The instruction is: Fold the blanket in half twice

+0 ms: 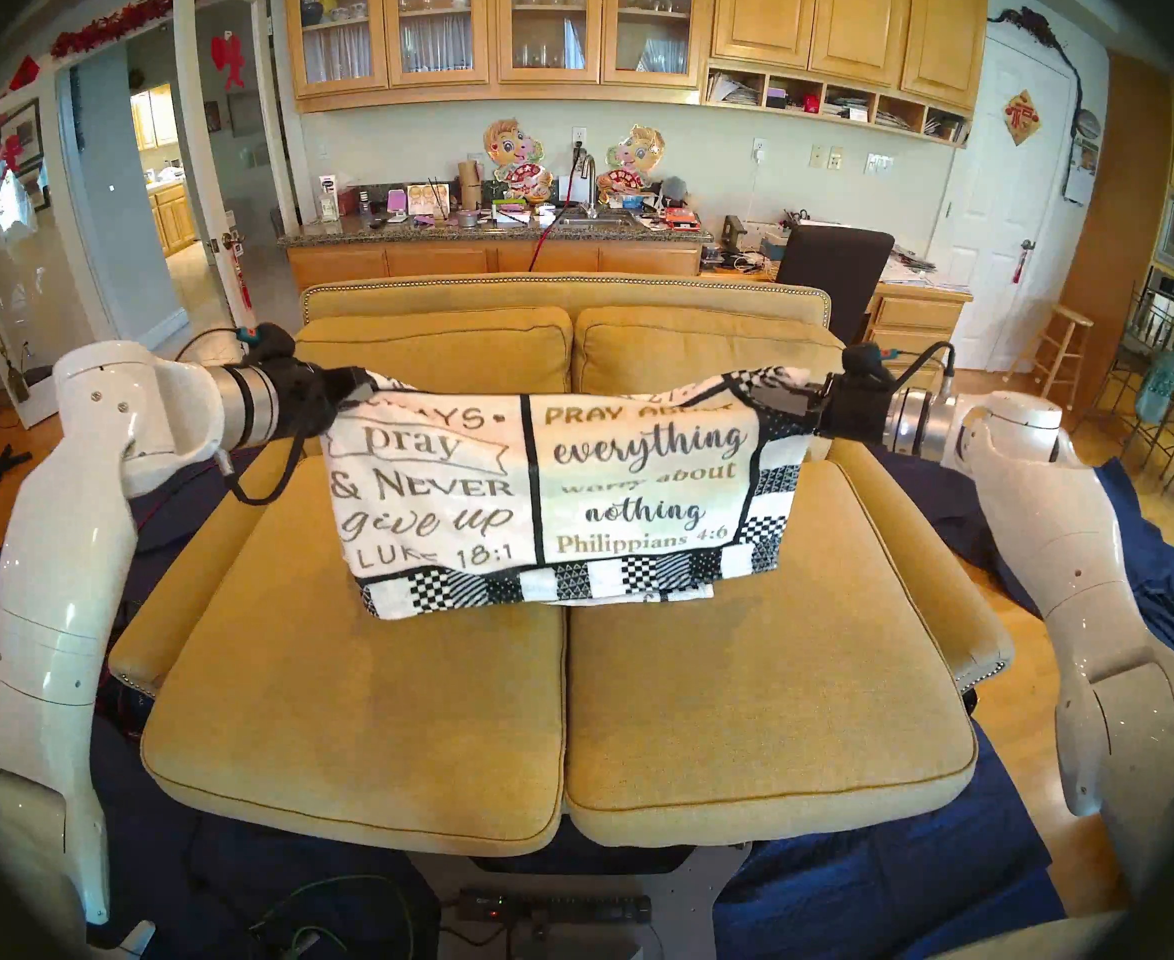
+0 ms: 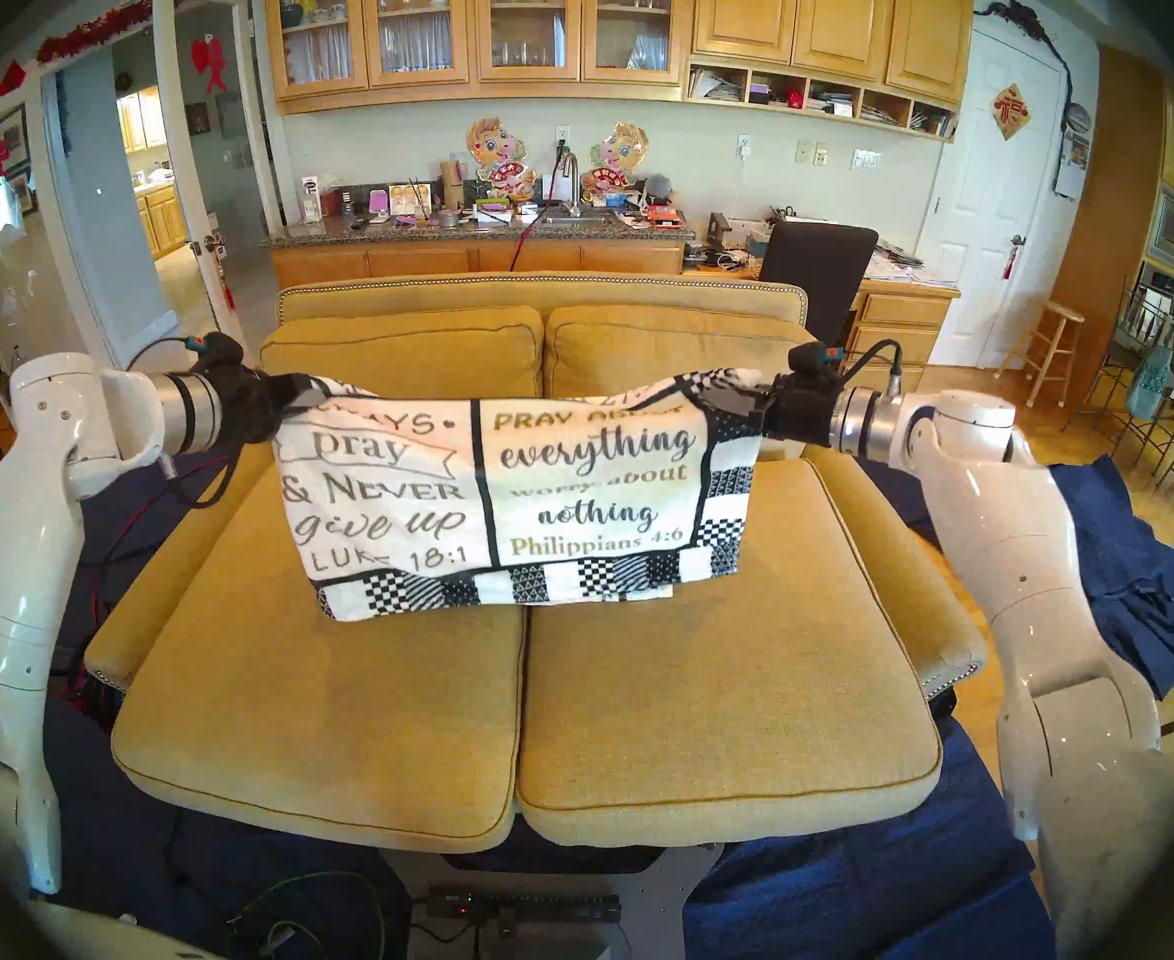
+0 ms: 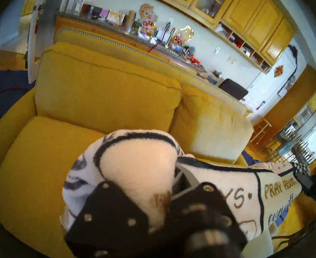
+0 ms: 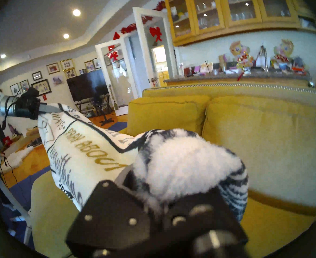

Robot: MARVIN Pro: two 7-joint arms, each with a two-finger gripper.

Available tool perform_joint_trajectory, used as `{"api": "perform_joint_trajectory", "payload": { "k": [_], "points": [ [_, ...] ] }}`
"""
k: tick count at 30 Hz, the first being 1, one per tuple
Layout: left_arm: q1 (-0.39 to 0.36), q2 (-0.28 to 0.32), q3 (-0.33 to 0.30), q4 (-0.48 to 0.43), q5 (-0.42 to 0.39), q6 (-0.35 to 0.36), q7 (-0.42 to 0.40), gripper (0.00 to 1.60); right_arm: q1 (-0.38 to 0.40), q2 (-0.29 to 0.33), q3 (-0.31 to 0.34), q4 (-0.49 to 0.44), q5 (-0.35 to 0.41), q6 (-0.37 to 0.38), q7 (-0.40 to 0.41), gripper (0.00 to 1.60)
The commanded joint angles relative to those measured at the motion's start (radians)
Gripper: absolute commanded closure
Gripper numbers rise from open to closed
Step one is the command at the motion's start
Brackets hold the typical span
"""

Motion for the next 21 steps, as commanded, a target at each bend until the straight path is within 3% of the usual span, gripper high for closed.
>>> {"api": "perform_joint_trajectory", "payload": {
  "k": [1,10,21],
  "points": [
    [-0.049,0.023,-0.097,-0.060,-0.010,-0.027,-0.003,1.60,-0.015,0.069,0.073,-0.135,0.022,-0.030,0.022,1.60],
    [-0.043,0.012,-0.163,-0.095,-0.030,-0.036,0.000,1.60,-0.079,0.097,0.144,-0.241,0.030,-0.055,0.025,1.60],
    [-0.031,-0.001,-0.200,-0.124,-0.042,-0.041,0.009,1.60,-0.235,0.098,0.259,-0.415,0.027,-0.071,-0.048,1.60]
  ]
}}
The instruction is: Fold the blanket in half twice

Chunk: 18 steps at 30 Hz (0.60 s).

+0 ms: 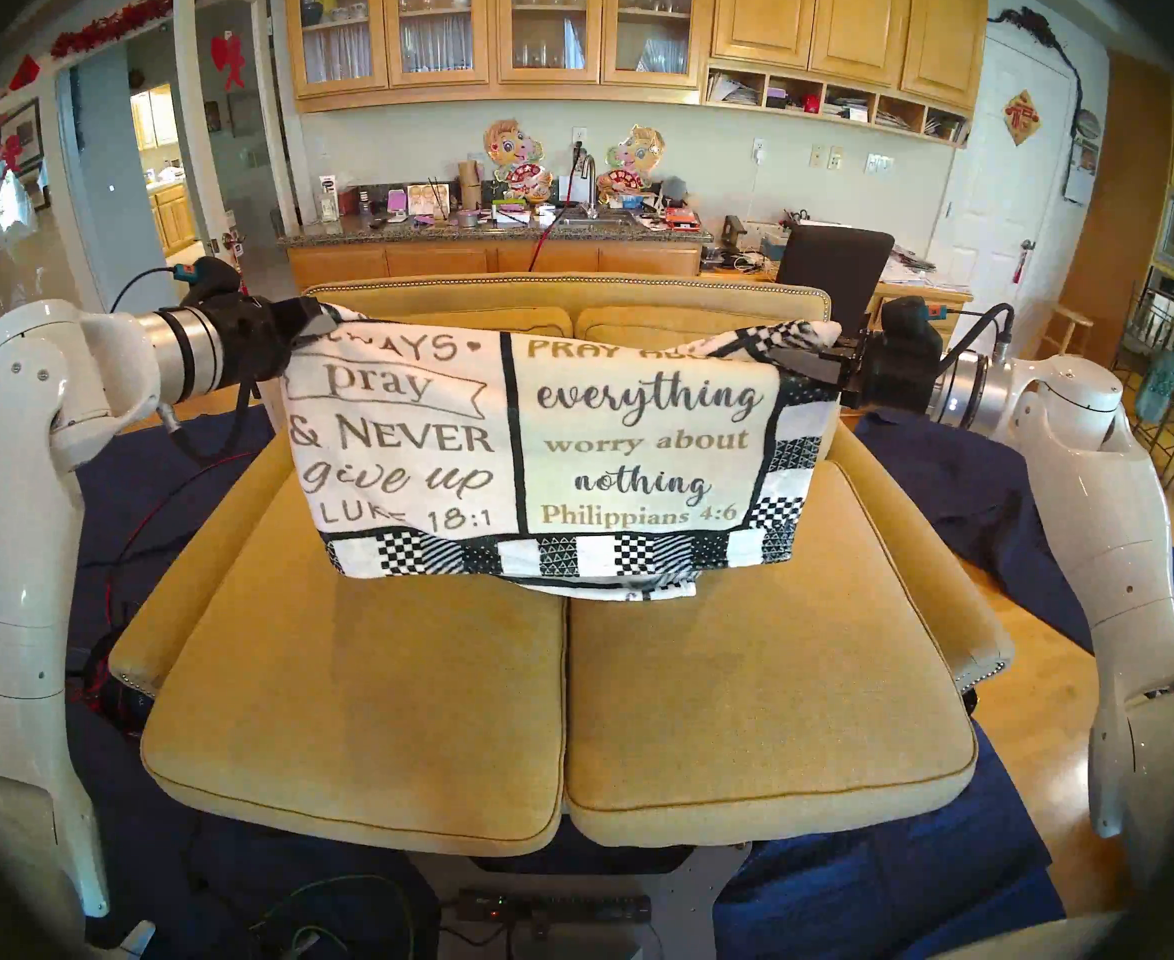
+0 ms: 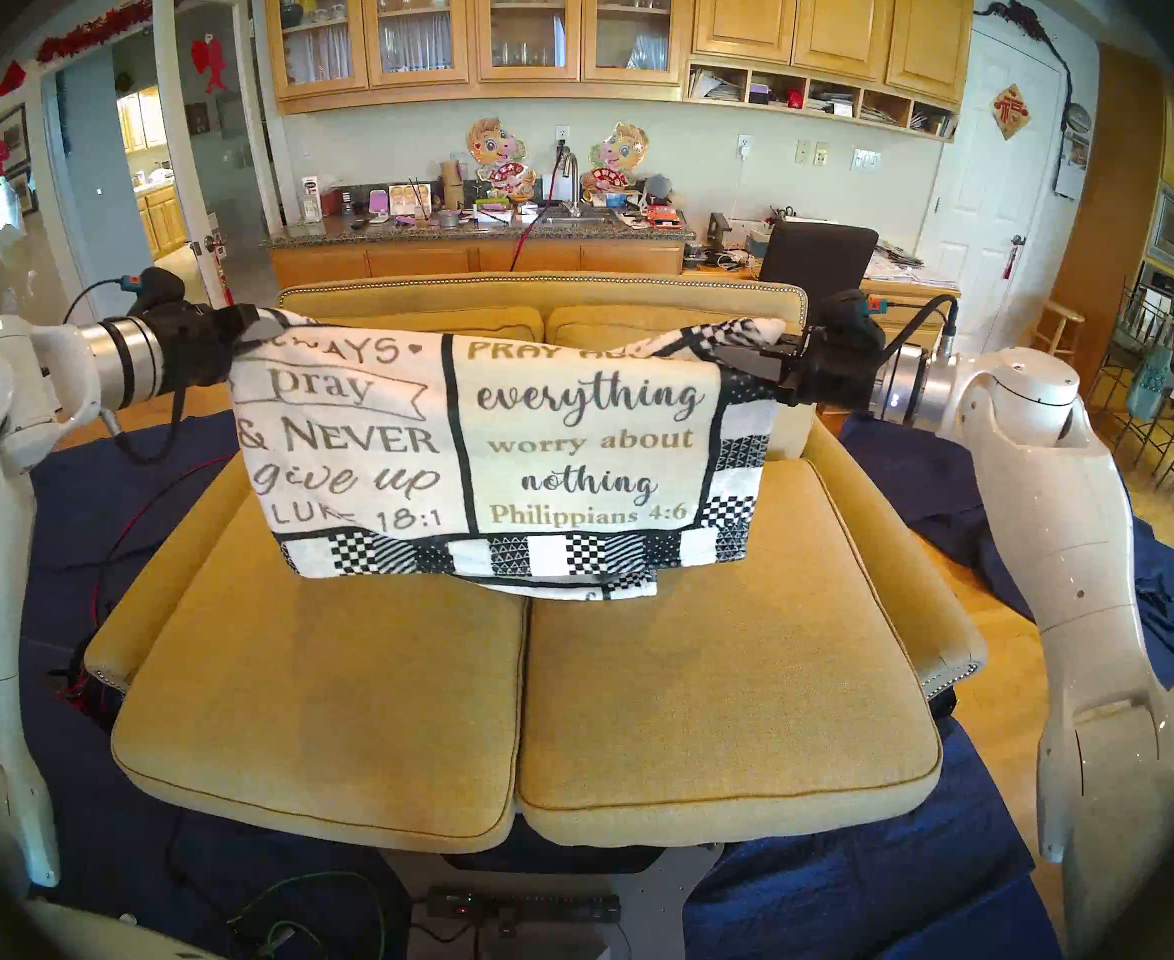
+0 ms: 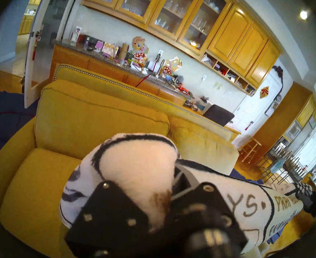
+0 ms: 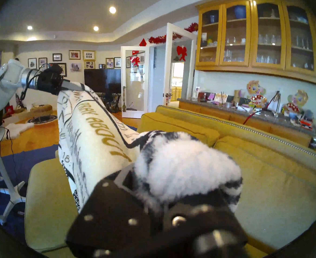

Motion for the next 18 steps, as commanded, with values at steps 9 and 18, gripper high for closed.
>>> {"api": "perform_joint_trajectory", "payload": {
  "k": [9,18],
  "points": [
    [-0.040,-0.013,-0.091,-0.067,0.001,-0.042,0.023,1.60,-0.176,-0.007,0.216,-0.232,0.014,-0.025,-0.146,1.60],
    [-0.018,-0.033,-0.113,-0.101,-0.002,-0.038,0.041,1.60,-0.317,-0.067,0.322,-0.367,0.006,0.006,-0.242,1.60]
  ]
}}
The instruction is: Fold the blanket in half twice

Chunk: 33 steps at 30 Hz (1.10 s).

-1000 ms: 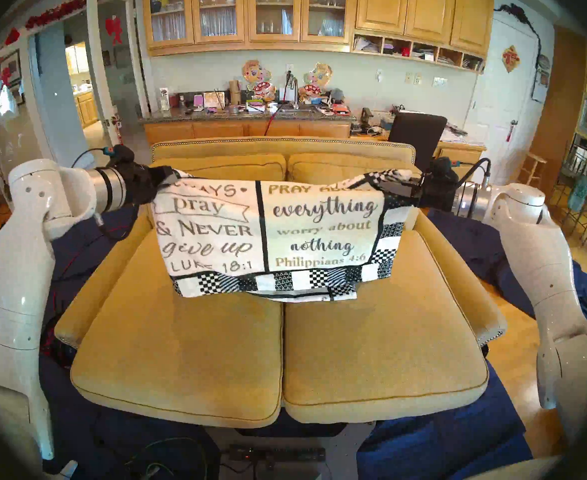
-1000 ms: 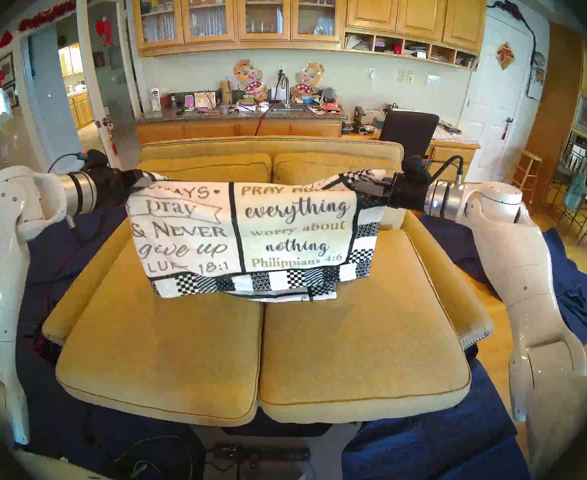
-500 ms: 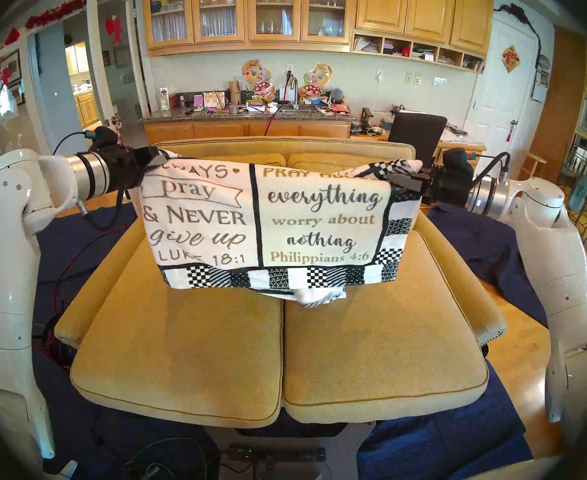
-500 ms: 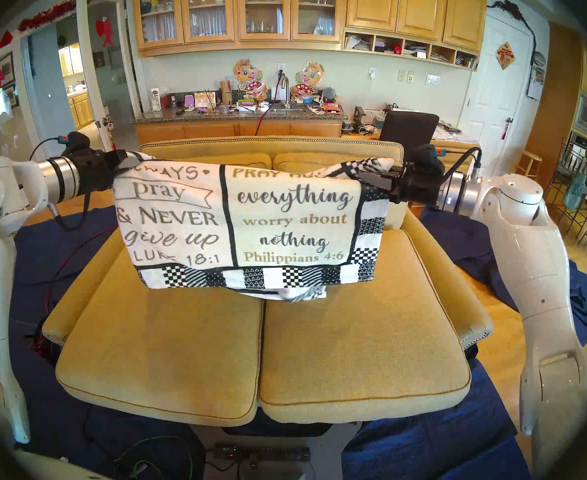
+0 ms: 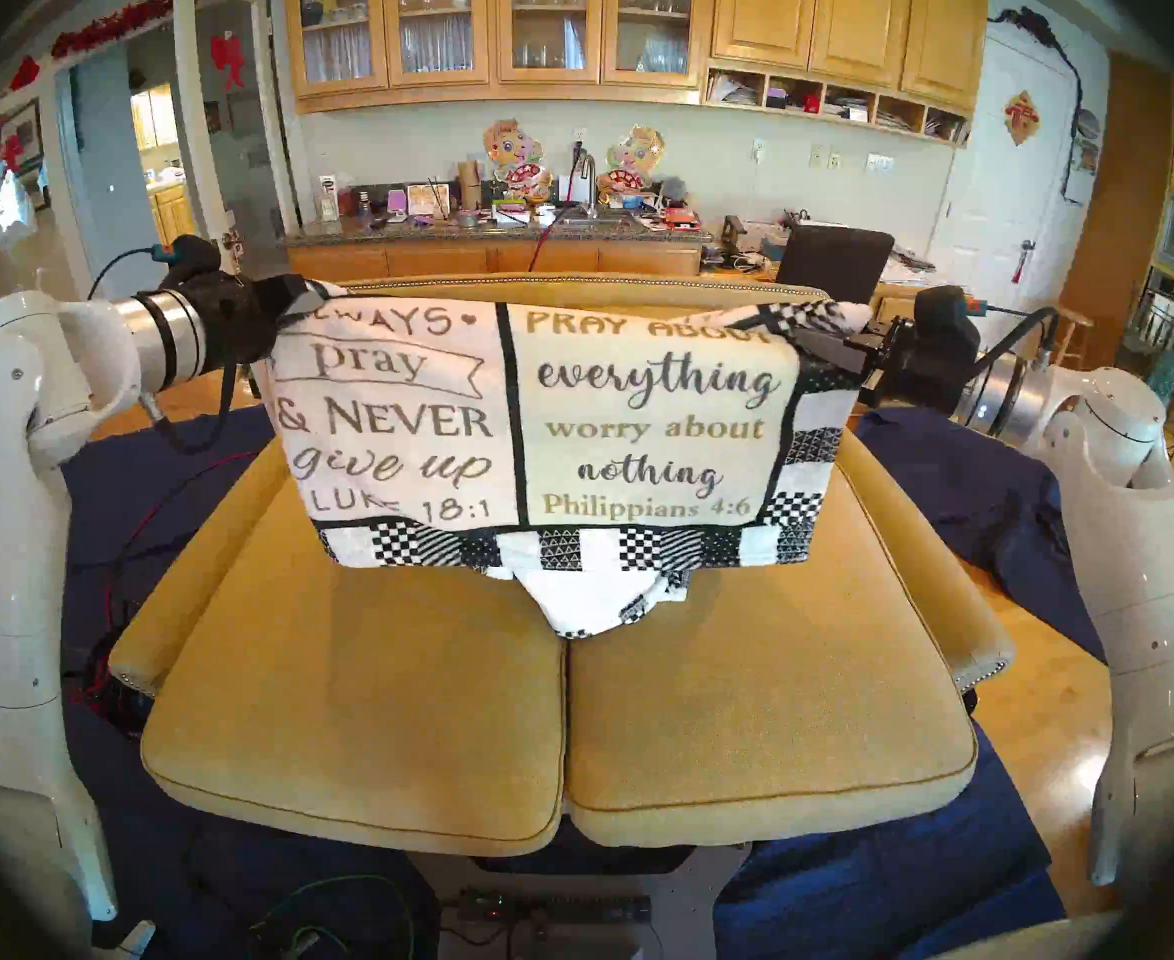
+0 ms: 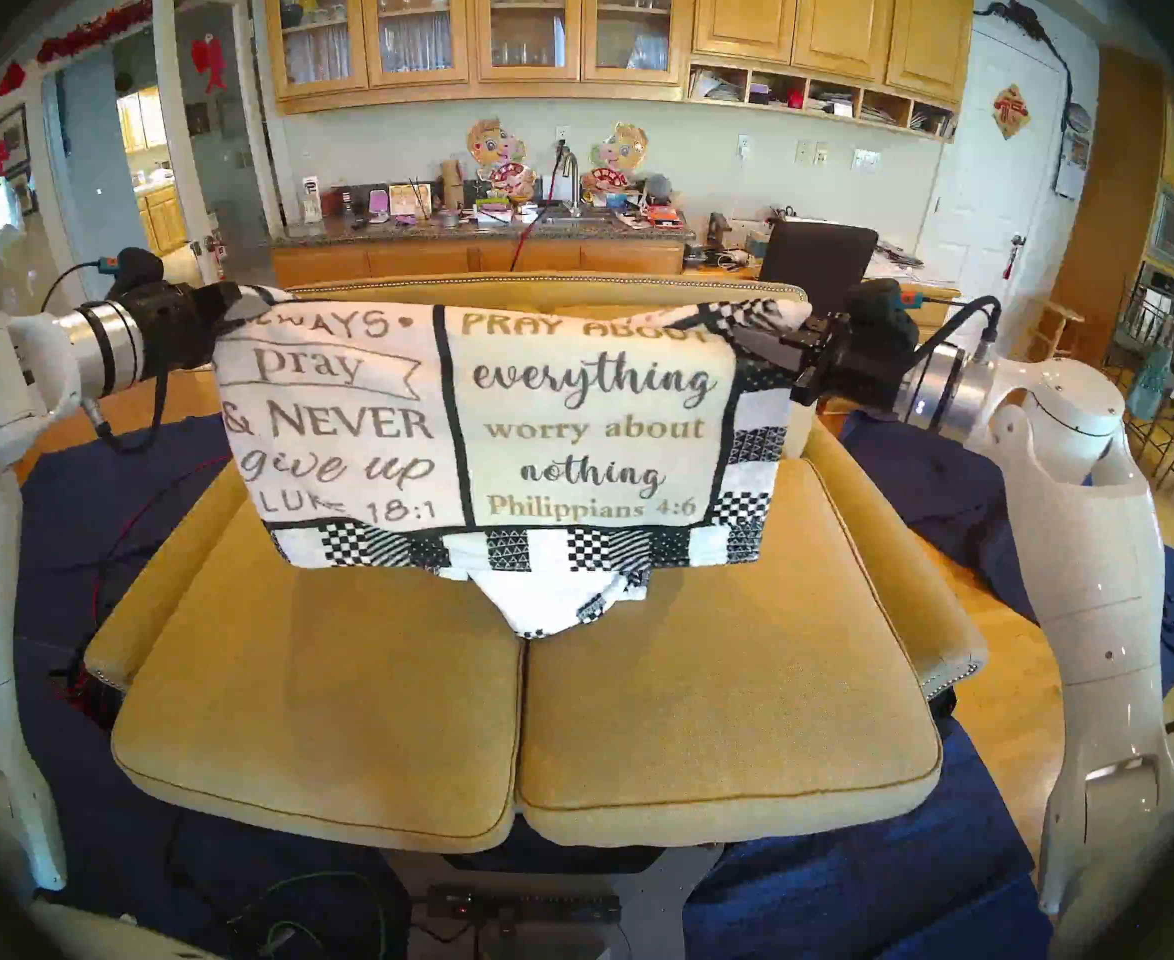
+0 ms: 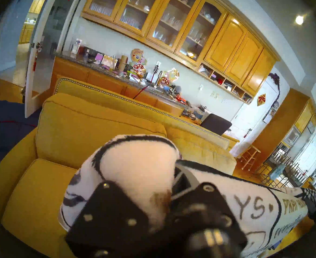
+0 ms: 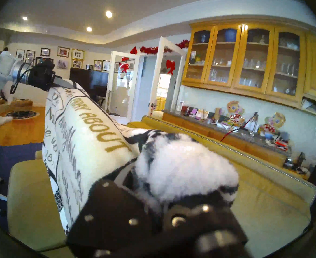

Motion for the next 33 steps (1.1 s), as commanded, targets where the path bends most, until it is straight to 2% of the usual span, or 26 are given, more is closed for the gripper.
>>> {"api": "perform_joint_trajectory", "payload": {
  "k": [1,6,14,21,33],
  "points": [
    [-0.029,-0.010,-0.061,-0.035,0.002,-0.039,0.015,1.60,-0.117,-0.049,0.131,-0.115,-0.002,0.017,-0.104,1.60],
    [-0.043,-0.023,-0.054,-0.046,0.001,-0.046,0.027,1.60,-0.181,-0.100,0.188,-0.192,-0.009,0.036,-0.172,1.60],
    [-0.062,-0.023,0.012,-0.037,0.028,-0.041,0.052,1.60,-0.275,-0.187,0.233,-0.284,-0.026,0.074,-0.263,1.60],
    [-0.058,-0.025,0.040,-0.022,0.052,-0.046,0.060,1.60,-0.307,-0.225,0.217,-0.279,-0.039,0.085,-0.282,1.60],
    [-0.031,-0.014,0.070,0.021,0.093,-0.034,0.071,1.60,-0.323,-0.248,0.165,-0.237,-0.062,0.094,-0.279,1.60]
  ]
}}
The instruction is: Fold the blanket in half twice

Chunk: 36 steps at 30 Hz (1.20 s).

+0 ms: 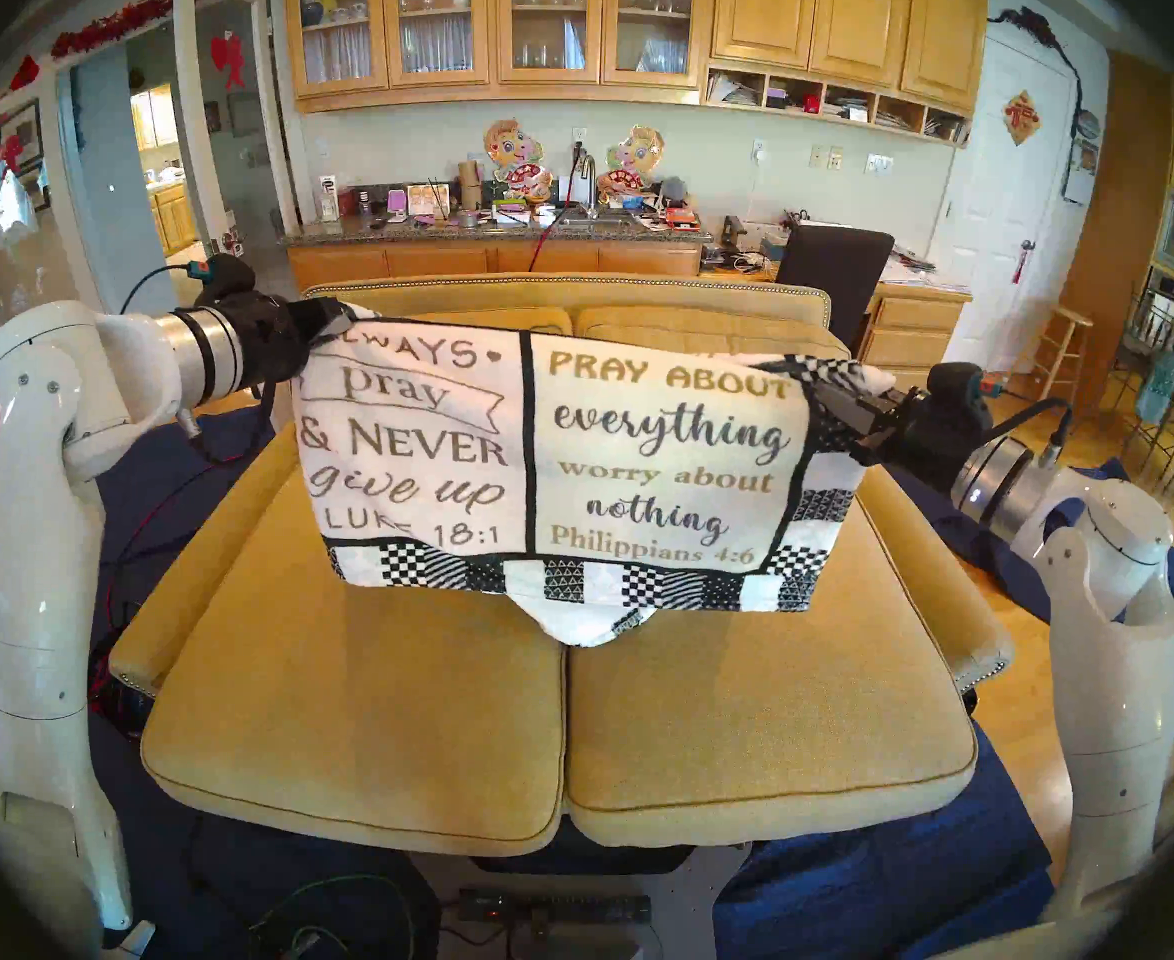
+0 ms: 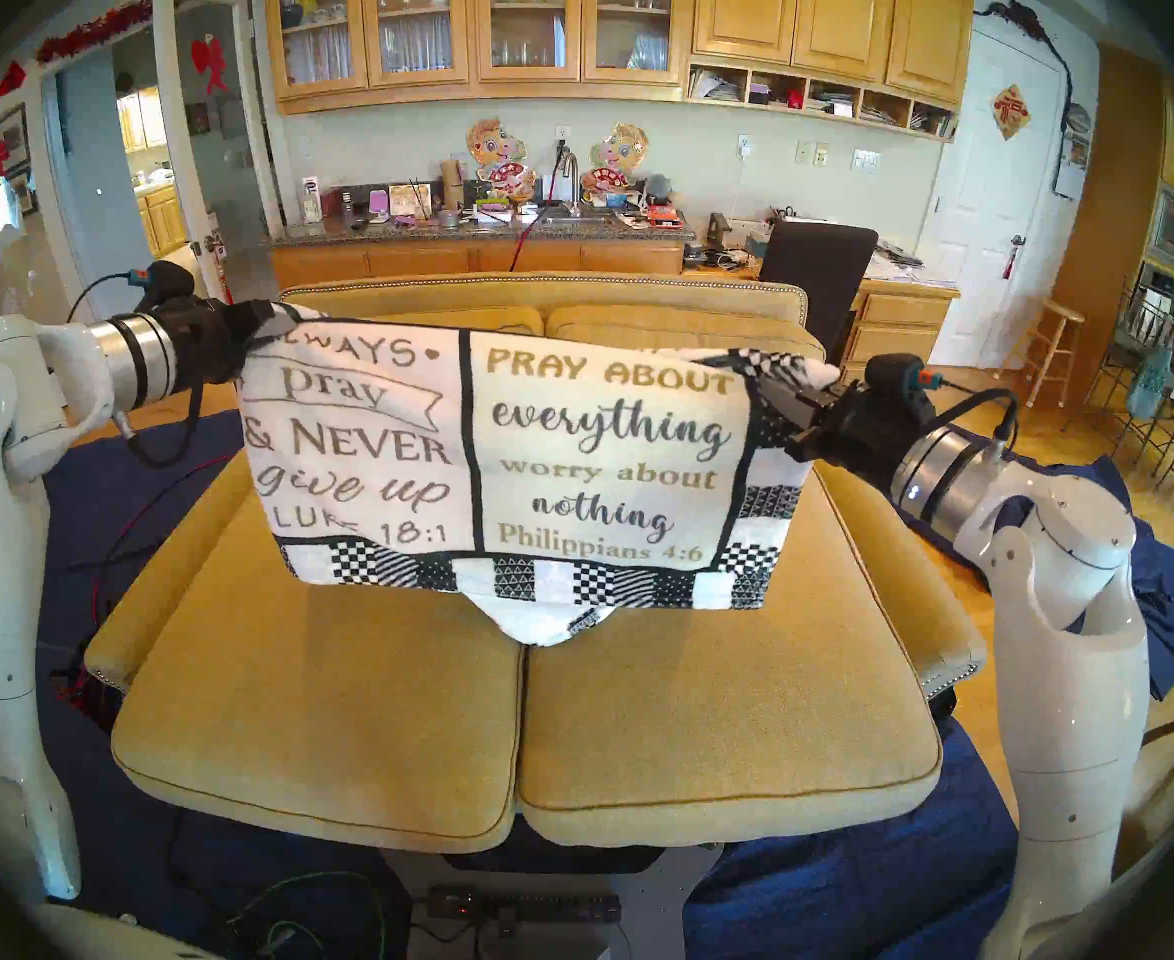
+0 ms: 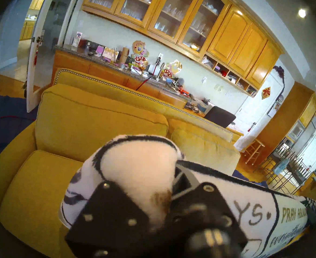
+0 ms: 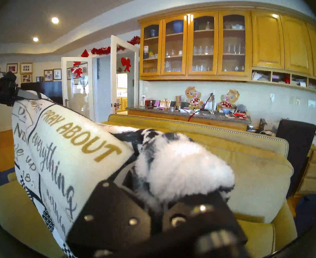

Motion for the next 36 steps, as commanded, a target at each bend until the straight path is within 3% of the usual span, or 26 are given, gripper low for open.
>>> {"api": "perform_joint_trajectory", "payload": {
  "k": [1,10,22,31,36],
  "points": [
    [-0.024,0.021,-0.027,0.019,0.051,-0.031,0.008,1.60,0.012,-0.011,0.010,0.020,-0.007,-0.007,-0.023,1.60],
    [-0.001,0.032,0.001,0.071,0.080,-0.025,0.018,1.60,0.016,-0.002,-0.034,0.044,-0.025,0.025,-0.014,1.60],
    [-0.033,0.027,0.055,0.150,0.152,-0.080,-0.010,1.60,0.047,-0.015,-0.075,0.067,-0.052,0.019,-0.023,1.60],
    [-0.005,0.040,0.068,0.144,0.191,-0.102,-0.053,1.60,0.037,-0.020,-0.078,0.078,-0.056,0.014,-0.016,1.60],
    [0.020,0.032,0.064,0.126,0.243,-0.155,-0.081,1.60,0.031,-0.030,-0.091,0.095,-0.077,-0.002,-0.030,1.60]
  ]
}}
